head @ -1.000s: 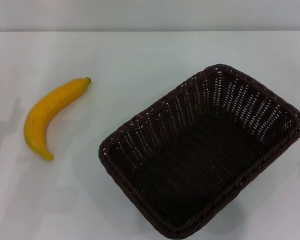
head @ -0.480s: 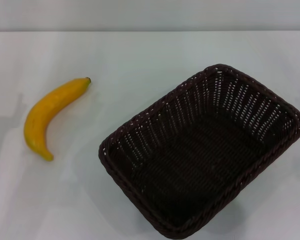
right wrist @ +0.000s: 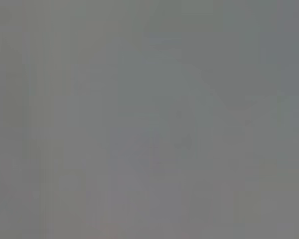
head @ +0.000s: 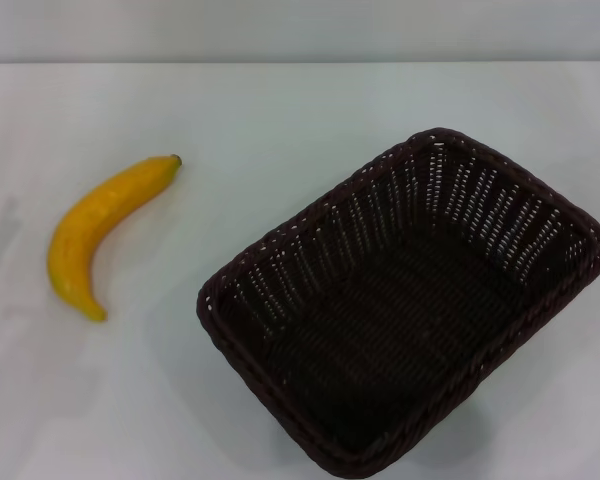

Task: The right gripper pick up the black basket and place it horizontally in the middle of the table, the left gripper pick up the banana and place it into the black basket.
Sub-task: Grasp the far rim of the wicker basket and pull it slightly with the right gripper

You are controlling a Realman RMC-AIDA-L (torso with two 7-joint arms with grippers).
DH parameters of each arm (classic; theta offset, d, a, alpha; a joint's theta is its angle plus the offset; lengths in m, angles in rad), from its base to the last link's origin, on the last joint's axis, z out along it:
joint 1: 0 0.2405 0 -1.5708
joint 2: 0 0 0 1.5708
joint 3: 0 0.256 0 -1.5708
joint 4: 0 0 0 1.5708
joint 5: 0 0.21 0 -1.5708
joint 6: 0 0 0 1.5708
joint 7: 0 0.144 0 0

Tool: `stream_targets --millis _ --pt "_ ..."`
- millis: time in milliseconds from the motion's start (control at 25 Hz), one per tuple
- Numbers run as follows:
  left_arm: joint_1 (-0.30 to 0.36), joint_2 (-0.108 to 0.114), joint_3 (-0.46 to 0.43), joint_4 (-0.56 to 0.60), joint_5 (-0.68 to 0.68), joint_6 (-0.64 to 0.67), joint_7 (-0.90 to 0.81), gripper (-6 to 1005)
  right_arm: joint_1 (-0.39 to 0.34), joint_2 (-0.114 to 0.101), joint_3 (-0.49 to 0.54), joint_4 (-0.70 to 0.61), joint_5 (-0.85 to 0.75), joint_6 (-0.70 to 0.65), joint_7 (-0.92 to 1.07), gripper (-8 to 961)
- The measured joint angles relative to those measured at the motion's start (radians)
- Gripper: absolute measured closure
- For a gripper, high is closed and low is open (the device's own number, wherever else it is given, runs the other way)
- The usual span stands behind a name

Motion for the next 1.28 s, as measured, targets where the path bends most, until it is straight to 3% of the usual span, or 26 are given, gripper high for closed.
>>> stream_targets --millis 80,160,200,240,280,320,400,480,680,880,1120,1280 --pt "0.016 0.004 0.0 0.05 0.021 0.001 -0.062 123 0.03 -0.004 -0.027 -0.163 -0.17 0.044 0.223 83" --pt "0.032 0.01 0.0 0.097 0.037 -0.003 -0.119 124 0.072 -0.023 -0.068 -0.292 -0.334 0.108 0.439 83" --pt "0.035 0.013 0.0 0.11 0.041 -0.002 -0.139 124 0.072 -0.023 -0.068 -0.292 -0.334 0.108 0.439 84" --pt "0.04 0.019 0.0 0.124 0.044 -0.001 -0.163 124 0.111 -0.04 -0.1 -0.356 -0.428 0.163 0.571 84" --pt "0.042 0.026 0.0 0.132 0.048 0.001 -0.18 124 0.194 -0.075 -0.153 -0.425 -0.585 0.287 0.766 84" --pt "0.042 0.026 0.0 0.132 0.048 0.001 -0.18 124 0.232 -0.086 -0.168 -0.434 -0.628 0.338 0.822 84" --pt "0.033 0.052 0.0 0.139 0.081 0.003 -0.21 124 0.329 -0.111 -0.186 -0.425 -0.716 0.479 0.933 84" --pt "0.024 0.061 0.0 0.143 0.102 0.002 -0.218 124 0.425 -0.118 -0.189 -0.384 -0.801 0.595 1.002 84" --pt "0.025 0.081 0.0 0.153 0.121 -0.013 -0.246 123 0.622 -0.084 -0.229 -0.254 -1.029 0.715 1.077 84" --pt "0.033 0.083 0.0 0.194 0.129 -0.022 -0.269 124 0.741 -0.063 -0.248 -0.099 -1.096 0.731 1.1 83" --pt "0.039 0.086 0.0 0.212 0.13 -0.023 -0.277 124 0.82 -0.035 -0.285 0.012 -1.113 0.724 1.101 83" --pt "0.043 0.087 -0.001 0.224 0.13 -0.031 -0.287 124 0.848 -0.03 -0.307 0.083 -1.126 0.687 1.109 83"
